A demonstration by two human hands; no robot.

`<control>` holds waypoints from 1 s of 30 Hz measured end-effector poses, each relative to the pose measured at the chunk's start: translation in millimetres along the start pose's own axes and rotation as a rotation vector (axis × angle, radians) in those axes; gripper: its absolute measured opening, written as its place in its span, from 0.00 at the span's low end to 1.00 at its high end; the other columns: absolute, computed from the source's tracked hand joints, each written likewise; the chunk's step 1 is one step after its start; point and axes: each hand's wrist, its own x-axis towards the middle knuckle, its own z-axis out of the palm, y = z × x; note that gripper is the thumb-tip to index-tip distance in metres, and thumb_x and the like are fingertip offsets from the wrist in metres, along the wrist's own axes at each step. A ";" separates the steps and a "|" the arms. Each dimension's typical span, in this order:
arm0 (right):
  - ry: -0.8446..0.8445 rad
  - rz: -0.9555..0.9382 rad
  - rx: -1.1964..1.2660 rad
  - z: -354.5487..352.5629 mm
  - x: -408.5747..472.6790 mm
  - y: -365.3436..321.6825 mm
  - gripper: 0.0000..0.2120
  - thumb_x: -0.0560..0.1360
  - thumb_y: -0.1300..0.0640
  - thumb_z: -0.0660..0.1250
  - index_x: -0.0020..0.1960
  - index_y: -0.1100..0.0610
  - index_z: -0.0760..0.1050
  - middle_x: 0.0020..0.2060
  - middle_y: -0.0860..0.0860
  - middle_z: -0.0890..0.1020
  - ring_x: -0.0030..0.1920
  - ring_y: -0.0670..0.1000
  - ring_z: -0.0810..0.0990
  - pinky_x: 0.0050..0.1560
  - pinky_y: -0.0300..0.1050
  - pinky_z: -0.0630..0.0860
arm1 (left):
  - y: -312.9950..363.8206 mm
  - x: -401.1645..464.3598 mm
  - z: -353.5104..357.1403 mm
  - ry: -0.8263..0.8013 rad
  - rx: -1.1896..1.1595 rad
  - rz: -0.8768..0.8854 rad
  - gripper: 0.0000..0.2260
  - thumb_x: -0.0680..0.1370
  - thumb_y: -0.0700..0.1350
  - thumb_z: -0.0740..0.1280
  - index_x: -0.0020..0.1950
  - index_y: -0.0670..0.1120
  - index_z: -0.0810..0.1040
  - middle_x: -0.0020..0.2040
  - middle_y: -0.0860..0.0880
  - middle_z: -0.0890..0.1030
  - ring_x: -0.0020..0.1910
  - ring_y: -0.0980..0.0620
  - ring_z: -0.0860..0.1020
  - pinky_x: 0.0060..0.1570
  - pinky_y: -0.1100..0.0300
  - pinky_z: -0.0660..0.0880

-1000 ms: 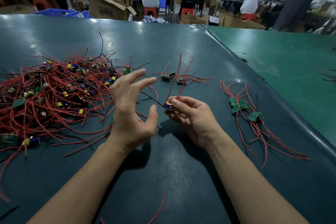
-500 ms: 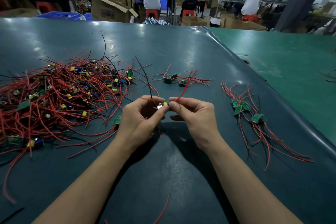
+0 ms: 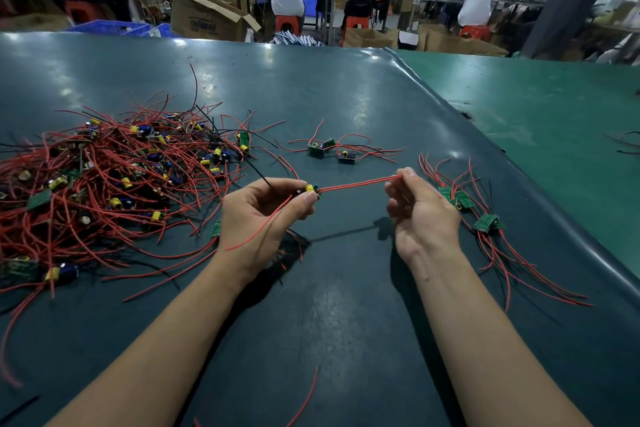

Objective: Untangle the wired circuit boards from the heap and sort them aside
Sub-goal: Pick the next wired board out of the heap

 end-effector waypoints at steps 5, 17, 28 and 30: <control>0.058 -0.165 -0.041 -5.6 5.5 -8.0 0.07 0.77 0.62 0.69 0.40 0.56 0.77 0.28 0.48 0.81 0.28 0.44 0.78 0.27 0.36 0.73 | -4.1 13.3 -14.1 0.274 0.036 0.084 0.08 0.75 0.36 0.72 0.52 0.42 0.81 0.42 0.51 0.84 0.40 0.57 0.81 0.46 0.64 0.78; -0.785 -0.376 -0.622 11.9 -39.1 41.5 0.16 0.75 0.65 0.69 0.63 0.58 0.77 0.43 0.54 0.79 0.36 0.45 0.78 0.34 0.39 0.78 | -0.5 -1.6 -12.7 0.074 0.737 0.577 0.12 0.70 0.38 0.78 0.51 0.41 0.83 0.41 0.47 0.80 0.35 0.53 0.75 0.39 0.63 0.74; -0.555 -0.115 -0.327 15.4 -35.9 27.0 0.03 0.74 0.61 0.71 0.44 0.60 0.82 0.26 0.49 0.75 0.24 0.46 0.70 0.22 0.36 0.67 | -4.0 -0.6 -9.4 -0.143 0.863 0.544 0.13 0.68 0.45 0.79 0.49 0.41 0.84 0.48 0.44 0.77 0.47 0.46 0.76 0.49 0.57 0.73; -0.521 0.027 -0.189 15.8 -31.7 24.0 0.04 0.74 0.59 0.69 0.43 0.59 0.82 0.27 0.50 0.76 0.25 0.45 0.71 0.22 0.36 0.68 | -1.8 -1.4 -8.9 -0.190 0.805 0.578 0.12 0.71 0.45 0.76 0.51 0.40 0.84 0.53 0.44 0.79 0.52 0.45 0.79 0.53 0.50 0.76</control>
